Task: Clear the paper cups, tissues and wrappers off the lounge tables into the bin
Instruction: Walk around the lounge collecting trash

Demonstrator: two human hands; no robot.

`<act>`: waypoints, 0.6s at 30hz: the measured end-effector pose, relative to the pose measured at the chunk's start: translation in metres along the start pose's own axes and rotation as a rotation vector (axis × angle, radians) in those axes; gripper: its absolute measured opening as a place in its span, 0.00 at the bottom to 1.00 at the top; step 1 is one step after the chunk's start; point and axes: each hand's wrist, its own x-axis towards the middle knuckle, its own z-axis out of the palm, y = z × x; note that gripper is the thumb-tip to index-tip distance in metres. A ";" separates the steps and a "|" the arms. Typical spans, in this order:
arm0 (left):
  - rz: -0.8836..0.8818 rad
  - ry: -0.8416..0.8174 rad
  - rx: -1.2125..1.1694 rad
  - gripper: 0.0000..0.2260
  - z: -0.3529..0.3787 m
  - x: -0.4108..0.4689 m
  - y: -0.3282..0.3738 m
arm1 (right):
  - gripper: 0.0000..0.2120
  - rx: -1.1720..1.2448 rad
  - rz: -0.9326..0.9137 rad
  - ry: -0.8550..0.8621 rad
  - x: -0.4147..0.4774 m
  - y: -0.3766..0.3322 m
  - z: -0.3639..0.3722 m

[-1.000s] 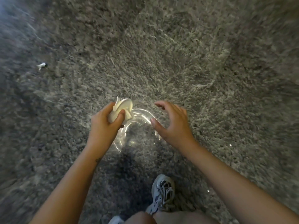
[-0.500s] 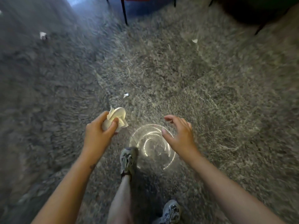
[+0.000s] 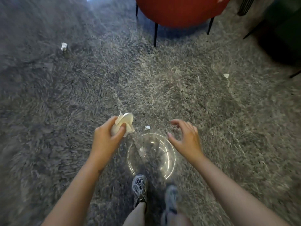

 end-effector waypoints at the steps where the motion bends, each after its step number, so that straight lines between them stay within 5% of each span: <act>1: -0.016 0.005 -0.018 0.11 0.001 0.016 -0.007 | 0.18 -0.003 0.002 -0.015 0.017 0.003 0.007; 7: -0.025 0.004 -0.037 0.11 0.043 0.112 -0.099 | 0.19 -0.076 -0.057 -0.116 0.117 0.062 0.095; 18: -0.069 0.047 0.006 0.07 0.213 0.251 -0.426 | 0.22 -0.190 -0.294 -0.368 0.222 0.298 0.389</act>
